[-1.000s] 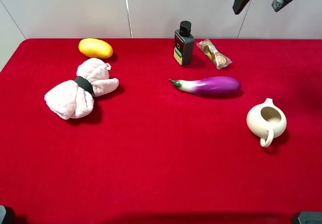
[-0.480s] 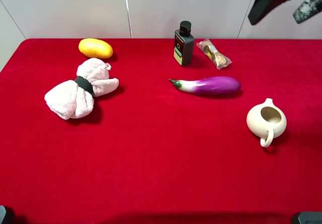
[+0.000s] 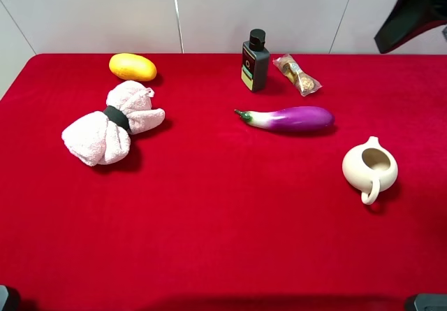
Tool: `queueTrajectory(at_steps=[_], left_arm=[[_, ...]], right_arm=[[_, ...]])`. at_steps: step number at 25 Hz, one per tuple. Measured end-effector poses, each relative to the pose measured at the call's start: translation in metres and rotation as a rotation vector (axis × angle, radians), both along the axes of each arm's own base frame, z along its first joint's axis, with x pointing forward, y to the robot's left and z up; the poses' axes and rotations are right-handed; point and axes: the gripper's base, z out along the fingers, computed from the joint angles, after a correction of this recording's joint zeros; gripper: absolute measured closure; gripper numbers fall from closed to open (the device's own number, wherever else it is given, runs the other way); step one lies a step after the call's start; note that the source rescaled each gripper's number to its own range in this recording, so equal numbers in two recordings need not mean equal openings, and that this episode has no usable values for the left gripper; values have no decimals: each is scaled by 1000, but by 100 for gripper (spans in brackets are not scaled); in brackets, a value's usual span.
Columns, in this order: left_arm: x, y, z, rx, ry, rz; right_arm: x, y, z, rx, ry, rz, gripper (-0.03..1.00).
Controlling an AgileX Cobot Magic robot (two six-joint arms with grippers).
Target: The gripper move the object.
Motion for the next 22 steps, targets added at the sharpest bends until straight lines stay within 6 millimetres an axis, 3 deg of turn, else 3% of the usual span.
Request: queueTrajectory(at_steps=[10, 22], left_arm=[[0, 0, 0, 0, 0, 0], [0, 0, 0, 0, 0, 0]], right_arm=[[-69, -17, 1, 23, -93, 0, -3], [-147, -40, -31, 89, -388, -54, -3]])
